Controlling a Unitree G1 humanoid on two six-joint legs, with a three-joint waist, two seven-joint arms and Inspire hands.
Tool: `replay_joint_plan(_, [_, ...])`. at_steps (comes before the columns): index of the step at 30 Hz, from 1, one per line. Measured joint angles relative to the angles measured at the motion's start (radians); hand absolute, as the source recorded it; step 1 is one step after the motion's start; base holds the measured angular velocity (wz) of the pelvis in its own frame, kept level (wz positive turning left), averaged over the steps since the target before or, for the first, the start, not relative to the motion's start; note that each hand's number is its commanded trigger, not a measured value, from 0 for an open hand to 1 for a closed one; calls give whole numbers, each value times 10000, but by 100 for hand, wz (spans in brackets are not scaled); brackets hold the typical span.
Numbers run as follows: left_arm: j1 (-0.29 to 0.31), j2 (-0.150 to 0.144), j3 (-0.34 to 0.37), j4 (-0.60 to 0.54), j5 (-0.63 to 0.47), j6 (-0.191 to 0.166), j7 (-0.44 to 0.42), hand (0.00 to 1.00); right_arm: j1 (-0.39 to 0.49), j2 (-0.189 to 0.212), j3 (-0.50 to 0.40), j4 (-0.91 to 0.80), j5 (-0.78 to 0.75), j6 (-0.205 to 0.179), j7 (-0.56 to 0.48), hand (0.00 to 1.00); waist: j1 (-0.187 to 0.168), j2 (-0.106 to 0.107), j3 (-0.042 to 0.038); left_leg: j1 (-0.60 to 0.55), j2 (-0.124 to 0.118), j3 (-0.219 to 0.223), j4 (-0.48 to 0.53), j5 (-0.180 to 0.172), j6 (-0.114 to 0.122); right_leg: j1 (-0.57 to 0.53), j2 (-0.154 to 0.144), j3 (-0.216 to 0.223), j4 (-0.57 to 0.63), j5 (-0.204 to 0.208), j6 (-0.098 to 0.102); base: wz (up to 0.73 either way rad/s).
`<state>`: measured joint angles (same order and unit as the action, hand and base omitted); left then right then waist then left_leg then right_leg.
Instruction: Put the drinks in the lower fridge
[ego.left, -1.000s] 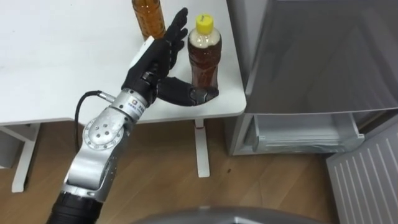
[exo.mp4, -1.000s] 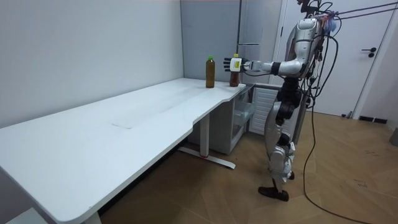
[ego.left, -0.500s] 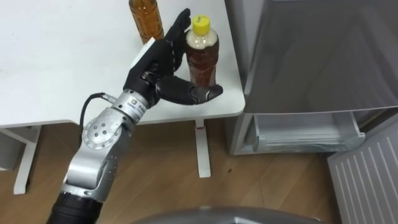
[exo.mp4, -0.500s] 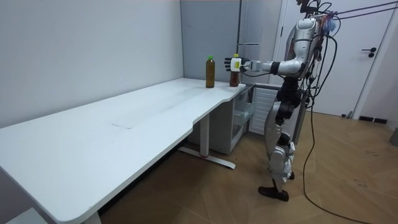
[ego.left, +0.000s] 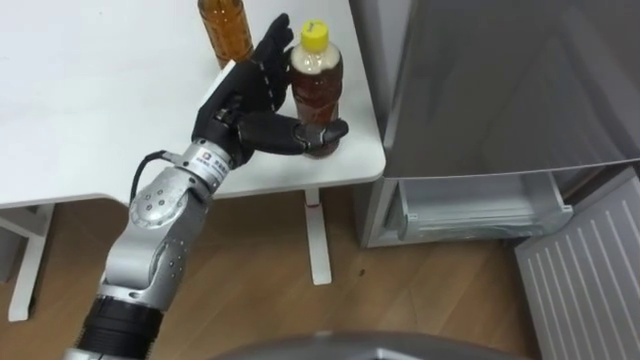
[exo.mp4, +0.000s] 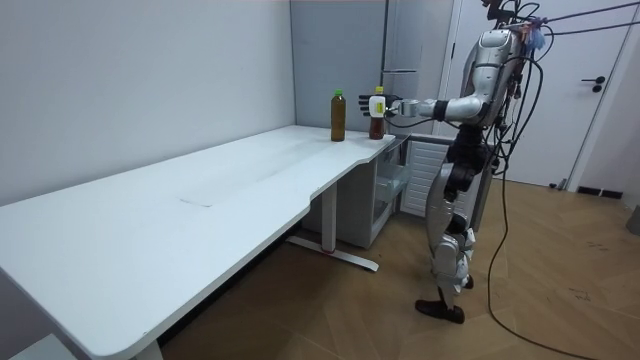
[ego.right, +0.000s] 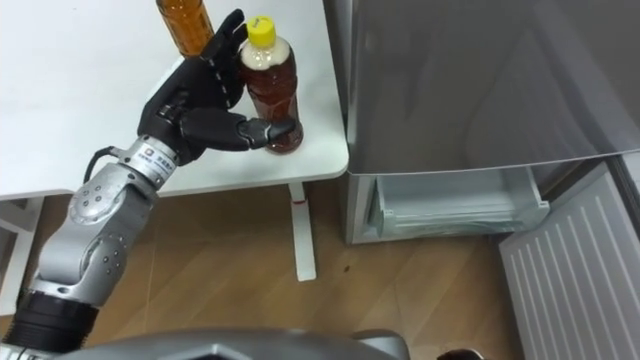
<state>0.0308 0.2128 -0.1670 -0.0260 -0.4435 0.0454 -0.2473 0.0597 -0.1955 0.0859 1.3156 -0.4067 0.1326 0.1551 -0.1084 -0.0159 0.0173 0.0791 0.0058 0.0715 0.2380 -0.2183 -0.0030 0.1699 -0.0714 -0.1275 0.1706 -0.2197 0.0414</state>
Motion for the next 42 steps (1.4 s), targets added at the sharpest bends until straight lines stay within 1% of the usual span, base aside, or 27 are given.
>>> replay_joint_plan(4, [-54,-1,27,4,2,0,1,0,-7,2,0,-22,1,-5,-13,0,5,12,-15,-40,1,36,-4,0,0,-63,0,34,10,0,0,0])
replay_joint_plan(7, [-249,-15,33,180,19,0,11,0,-17,2,0,1,-3,-3,-12,0,-4,27,-29,-51,5,75,-4,1,0,-107,2,100,36,2,-2,-3])
replay_joint_plan(8, [-337,-15,36,264,29,1,32,0,-17,3,2,9,-4,-4,-14,0,-8,87,-67,-34,5,87,-6,1,0,-101,2,122,40,3,-3,-4])
replay_joint_plan(11, [-500,-15,40,427,35,1,145,0,0,7,1,53,-6,2,-15,0,-47,76,-60,44,6,96,-9,1,0,-40,2,136,60,5,-5,-1])
replay_joint_plan(14, [-827,-15,83,802,183,6,249,0,29,19,2,52,-6,14,-21,0,-53,74,-47,40,20,104,5,2,2,-85,14,186,153,5,-6,-1])
replay_joint_plan(15, [-914,-13,87,893,240,15,271,0,40,19,2,51,-6,35,-24,0,-55,92,-59,39,22,107,9,1,2,-88,16,200,158,5,-6,-4])
replay_joint_plan(17, [-976,-13,83,905,242,27,273,0,37,23,2,49,-2,135,-23,0,-79,112,-53,24,25,103,0,1,2,-91,20,203,159,6,-8,0])
replay_joint_plan(18, [-1005,-12,83,905,242,36,275,0,37,23,6,49,5,200,-25,0,-87,136,-53,8,31,103,-7,1,2,-88,26,209,160,7,-9,0])
replay_joint_plan(21, [-1052,-12,82,905,241,103,298,0,38,23,8,51,7,221,-30,0,-130,187,-41,5,35,104,-3,1,1,-97,36,229,148,6,-10,0])
replay_joint_plan(25, [-1054,-11,82,904,253,224,385,0,39,36,20,52,12,228,-28,0,-218,199,-46,12,29,112,9,2,2,-115,36,260,133,5,-10,0])
replay_joint_plan(29, [-1055,-11,82,904,263,385,390,0,39,68,20,44,15,353,-11,0,-237,206,-50,7,27,122,-18,2,1,-125,36,280,95,5,-9,0])
replay_joint_plan(35, [-1056,-12,82,904,625,406,394,0,31,70,18,43,7,402,-13,0,-240,206,-51,8,20,122,-39,1,1,-115,36,298,36,5,-10,0])
replay_joint_plan(37, [-1056,-12,82,903,652,411,395,26,31,70,19,43,8,406,-13,0,-240,204,-50,8,20,122,-39,1,1,-115,36,300,35,5,-10,0])
replay_joint_plan(38, [-1056,-12,82,903,652,412,395,53,31,70,18,43,8,410,-13,0,-241,204,-50,9,20,122,-39,1,1,-114,36,303,35,6,-10,0])
replay_joint_plan(40, [-1056,-12,82,903,652,413,395,89,32,70,20,43,13,415,-13,0,-245,204,-50,6,20,123,-37,1,1,-111,36,303,33,5,-10,0])
replay_joint_plan(41, [-1056,-12,82,904,652,415,395,100,33,70,20,43,15,424,-11,0,-243,204,-51,4,20,122,-36,1,1,-111,36,303,31,5,-10,0])
replay_joint_plan(42, [-1056,-12,82,904,652,418,395,100,33,70,20,43,15,430,-10,0,-242,204,-51,3,20,123,-36,1,1,-109,37,306,25,5,-10,0])
